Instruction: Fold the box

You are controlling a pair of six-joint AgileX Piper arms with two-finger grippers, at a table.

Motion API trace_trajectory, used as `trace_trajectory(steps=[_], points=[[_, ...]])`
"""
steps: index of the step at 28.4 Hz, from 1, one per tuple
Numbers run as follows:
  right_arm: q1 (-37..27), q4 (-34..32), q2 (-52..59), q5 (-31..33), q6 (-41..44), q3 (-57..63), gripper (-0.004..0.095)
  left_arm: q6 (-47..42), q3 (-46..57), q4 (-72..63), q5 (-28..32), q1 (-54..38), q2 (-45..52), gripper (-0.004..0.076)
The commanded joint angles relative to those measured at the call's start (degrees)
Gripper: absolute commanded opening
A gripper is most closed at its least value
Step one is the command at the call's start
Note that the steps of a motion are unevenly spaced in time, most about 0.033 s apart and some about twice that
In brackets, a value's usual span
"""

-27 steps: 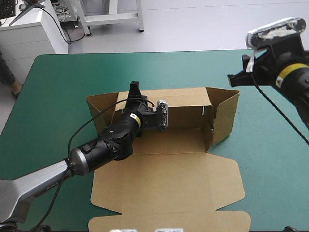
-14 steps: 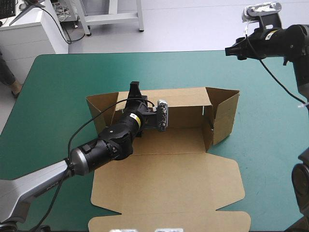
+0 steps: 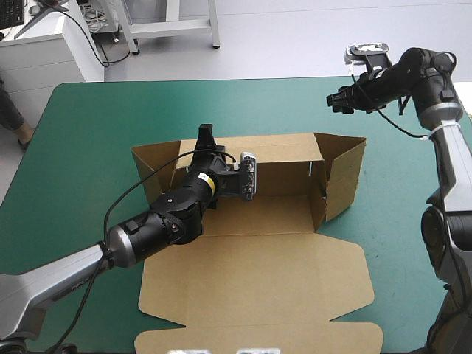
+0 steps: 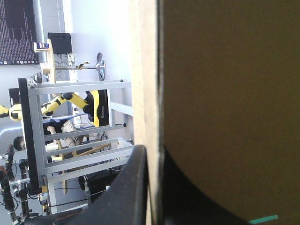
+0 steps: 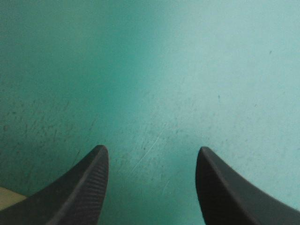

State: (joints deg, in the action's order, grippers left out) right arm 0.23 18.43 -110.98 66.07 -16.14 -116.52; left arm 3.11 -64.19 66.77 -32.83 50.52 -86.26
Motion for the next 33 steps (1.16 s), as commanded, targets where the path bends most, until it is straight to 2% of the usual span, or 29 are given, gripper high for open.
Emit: trace_trajectory(steps=[1, 3, 8, 10, 12, 16, 24, 33], points=[[-0.52, 1.33, 1.46, 3.13, 0.16, -1.78, 0.0516, -0.61, -0.63, -0.58, 1.47, 0.39, 1.52, -0.0008], [-0.18, 1.35, 0.98, 5.57, -0.48, -1.67, 0.0516, -0.61, -0.63, -0.58, 1.47, 0.39, 1.52, -0.0008], [0.34, 4.80, 1.11, 5.58, -1.08, -1.05, 0.0509, -1.29, -0.63, -0.58, 1.98, 0.39, 1.43, -0.0008], [1.06, 3.15, 1.84, 5.58, -1.34, -1.05, 0.0507, -1.29, -0.63, -0.58, 2.26, 0.39, 1.43, -0.0008], [3.02, -1.85, 3.36, 5.66, -1.21, -0.09, 0.0476, -1.29, -0.63, -0.58, 2.37, 0.39, 1.43, -0.0008], [4.56, -4.43, 6.09, 5.66, -2.02, 4.48, 0.0468, -1.29, -0.63, -0.58, 2.79, 0.39, 1.43, -0.0008], [4.56, -4.31, 12.48, 5.66, -2.75, 15.06, 0.0468, -1.29, -0.63, -0.58, 2.89, 0.39, 1.43, -0.0008], [4.56, 0.09, 21.17, 4.69, -6.87, 28.53, 0.0467, -1.29, -0.63, -0.58, 2.89, 0.39, 1.43, -0.0008]])
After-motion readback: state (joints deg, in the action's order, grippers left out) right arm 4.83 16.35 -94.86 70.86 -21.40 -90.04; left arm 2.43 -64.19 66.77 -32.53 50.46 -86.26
